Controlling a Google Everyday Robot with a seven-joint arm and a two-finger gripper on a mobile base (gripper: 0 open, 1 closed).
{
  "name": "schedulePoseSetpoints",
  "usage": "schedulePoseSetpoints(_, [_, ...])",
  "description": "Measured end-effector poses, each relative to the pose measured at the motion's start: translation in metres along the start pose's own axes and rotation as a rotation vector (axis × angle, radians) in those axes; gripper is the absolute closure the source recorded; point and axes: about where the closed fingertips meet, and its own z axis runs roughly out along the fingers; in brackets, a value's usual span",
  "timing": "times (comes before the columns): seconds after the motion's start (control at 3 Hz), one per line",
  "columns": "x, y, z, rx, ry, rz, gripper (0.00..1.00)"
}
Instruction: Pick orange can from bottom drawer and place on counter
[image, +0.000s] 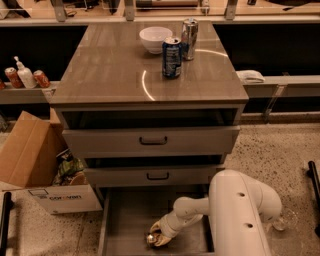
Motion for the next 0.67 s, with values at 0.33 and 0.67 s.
schedulePoseSetpoints(0.33, [0.0054, -0.0018, -0.0002, -0.002, 0.001, 0.008, 0.84])
schedulePoseSetpoints(0.67, [0.0070, -0.0009, 0.0001, -0.010, -0.002, 0.007, 1.00])
